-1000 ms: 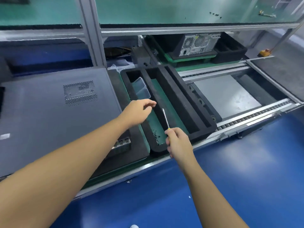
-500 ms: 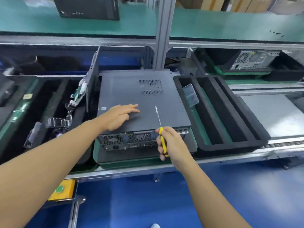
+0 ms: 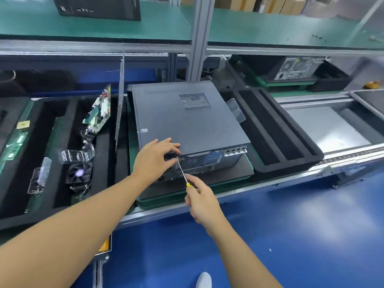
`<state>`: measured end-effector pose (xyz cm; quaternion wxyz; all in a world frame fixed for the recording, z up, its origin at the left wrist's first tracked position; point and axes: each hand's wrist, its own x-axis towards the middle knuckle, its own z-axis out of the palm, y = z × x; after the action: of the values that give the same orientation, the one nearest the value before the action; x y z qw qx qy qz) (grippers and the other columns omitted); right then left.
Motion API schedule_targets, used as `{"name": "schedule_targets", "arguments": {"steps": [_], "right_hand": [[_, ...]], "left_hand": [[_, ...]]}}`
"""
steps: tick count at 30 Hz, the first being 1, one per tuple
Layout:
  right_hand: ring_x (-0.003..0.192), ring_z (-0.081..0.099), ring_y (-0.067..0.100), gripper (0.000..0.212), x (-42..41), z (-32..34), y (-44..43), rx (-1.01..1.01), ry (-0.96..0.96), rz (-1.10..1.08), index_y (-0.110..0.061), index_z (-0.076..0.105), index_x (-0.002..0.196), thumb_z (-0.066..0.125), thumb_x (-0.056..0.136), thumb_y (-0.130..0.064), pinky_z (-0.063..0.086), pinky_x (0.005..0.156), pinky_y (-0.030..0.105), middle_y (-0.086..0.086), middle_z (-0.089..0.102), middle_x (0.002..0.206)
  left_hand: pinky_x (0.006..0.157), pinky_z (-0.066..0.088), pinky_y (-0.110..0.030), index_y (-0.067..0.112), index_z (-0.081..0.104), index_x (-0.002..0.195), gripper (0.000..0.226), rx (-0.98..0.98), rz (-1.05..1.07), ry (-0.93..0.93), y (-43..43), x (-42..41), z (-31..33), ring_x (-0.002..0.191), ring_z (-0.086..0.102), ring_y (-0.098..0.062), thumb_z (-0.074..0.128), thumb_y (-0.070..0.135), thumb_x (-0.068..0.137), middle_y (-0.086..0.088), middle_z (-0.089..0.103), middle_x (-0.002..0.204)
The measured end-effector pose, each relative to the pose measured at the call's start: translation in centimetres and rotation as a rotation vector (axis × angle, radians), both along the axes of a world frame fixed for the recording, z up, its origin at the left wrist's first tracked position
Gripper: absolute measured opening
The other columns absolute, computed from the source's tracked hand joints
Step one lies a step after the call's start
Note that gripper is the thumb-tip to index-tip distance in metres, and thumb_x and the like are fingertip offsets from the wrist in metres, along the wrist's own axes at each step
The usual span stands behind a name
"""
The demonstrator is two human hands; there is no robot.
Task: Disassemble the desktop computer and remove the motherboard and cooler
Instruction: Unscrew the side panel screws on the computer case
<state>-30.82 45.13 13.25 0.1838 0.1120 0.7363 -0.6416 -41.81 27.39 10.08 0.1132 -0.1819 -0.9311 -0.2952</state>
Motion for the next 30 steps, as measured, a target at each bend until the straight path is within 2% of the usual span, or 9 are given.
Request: {"name": "schedule_targets", "arguments": {"steps": [6,12,15,17,19,21,23,26,30], "right_hand": [[0.045,0.033,0.006,0.044,-0.6,-0.5,-0.5,0.015,0.020,-0.027,-0.042,0.054,0.132,0.039,0.100,-0.017,0.032,0.042,0.022,-0.004,0.045,0.065],[0.044,0.032,0.007,0.043,-1.0,-0.8,-0.5,-0.008,-0.027,-0.044,-0.048,0.055,0.129,0.039,0.100,-0.020,0.028,0.041,0.021,-0.005,0.044,0.063],[0.043,0.031,0.008,0.039,-1.4,-1.0,-0.7,-0.025,-0.070,-0.072,-0.042,0.057,0.127,0.040,0.100,-0.021,0.026,0.040,0.020,-0.004,0.046,0.064],[0.043,0.030,0.011,0.031,-1.6,-1.1,-0.6,-0.175,-0.162,-0.113,-0.029,0.059,0.126,0.043,0.100,-0.021,0.021,0.038,0.020,-0.002,0.050,0.064],[0.044,0.031,0.011,0.028,-1.9,-1.0,-0.1,-0.424,-0.305,-0.136,-0.011,0.060,0.123,0.048,0.101,-0.022,0.019,0.035,0.019,0.000,0.053,0.067],[0.047,0.036,0.010,0.035,-2.0,-0.7,0.4,-0.594,-0.437,-0.078,-0.001,0.063,0.119,0.047,0.104,-0.028,0.021,0.033,0.020,0.002,0.055,0.070],[0.050,0.040,0.009,0.043,-2.0,-0.6,0.3,-0.647,-0.488,0.006,0.001,0.066,0.112,0.043,0.105,-0.034,0.026,0.035,0.020,0.004,0.058,0.074],[0.051,0.045,0.012,0.040,-1.9,-0.5,-0.2,-0.610,-0.462,0.047,-0.001,0.063,0.104,0.040,0.106,-0.034,0.030,0.037,0.022,0.005,0.060,0.072],[0.046,0.039,0.011,0.033,-1.8,-0.5,-0.4,-0.361,-0.328,0.032,-0.005,0.056,0.096,0.040,0.108,-0.031,0.025,0.037,0.022,0.003,0.054,0.063]], "left_hand": [[0.113,0.038,-0.035,0.035,0.072,0.097,0.018,0.039,0.042,0.043,-0.1,-0.2,-0.4,0.130,0.049,0.002,0.079,0.030,0.081,0.024,0.066,0.122],[0.112,0.038,-0.034,0.037,0.070,0.101,0.022,0.007,0.017,0.086,-0.4,-0.3,-0.7,0.131,0.048,0.002,0.078,0.031,0.081,0.024,0.064,0.124],[0.112,0.038,-0.034,0.037,0.070,0.102,0.024,-0.002,0.018,0.098,-0.3,-0.2,-0.7,0.131,0.048,0.001,0.078,0.029,0.081,0.024,0.064,0.125],[0.112,0.037,-0.034,0.036,0.068,0.103,0.026,-0.009,0.020,0.100,-0.3,-0.3,-0.7,0.132,0.048,0.001,0.078,0.028,0.080,0.024,0.063,0.127],[0.112,0.037,-0.035,0.034,0.065,0.112,0.035,-0.081,-0.010,0.112,-0.5,-0.4,-0.6,0.133,0.048,-0.003,0.077,0.028,0.079,0.022,0.061,0.131],[0.108,0.039,-0.036,0.030,0.059,0.129,0.053,-0.218,-0.052,0.141,-0.6,-0.4,-0.5,0.132,0.049,-0.009,0.077,0.032,0.079,0.016,0.055,0.139],[0.099,0.043,-0.037,0.029,0.053,0.139,0.065,-0.307,-0.068,0.139,-0.8,-0.9,0.1,0.127,0.051,-0.015,0.077,0.035,0.079,0.011,0.052,0.143],[0.088,0.042,-0.037,0.031,0.053,0.140,0.069,-0.375,-0.134,0.104,-1.1,-2.2,1.0,0.118,0.051,-0.019,0.080,0.041,0.077,0.011,0.052,0.139],[0.095,0.037,-0.040,0.031,0.057,0.138,0.065,-0.266,-0.181,0.058,-1.7,-2.7,0.6,0.120,0.047,-0.021,0.081,0.037,0.078,0.009,0.054,0.134]]}}
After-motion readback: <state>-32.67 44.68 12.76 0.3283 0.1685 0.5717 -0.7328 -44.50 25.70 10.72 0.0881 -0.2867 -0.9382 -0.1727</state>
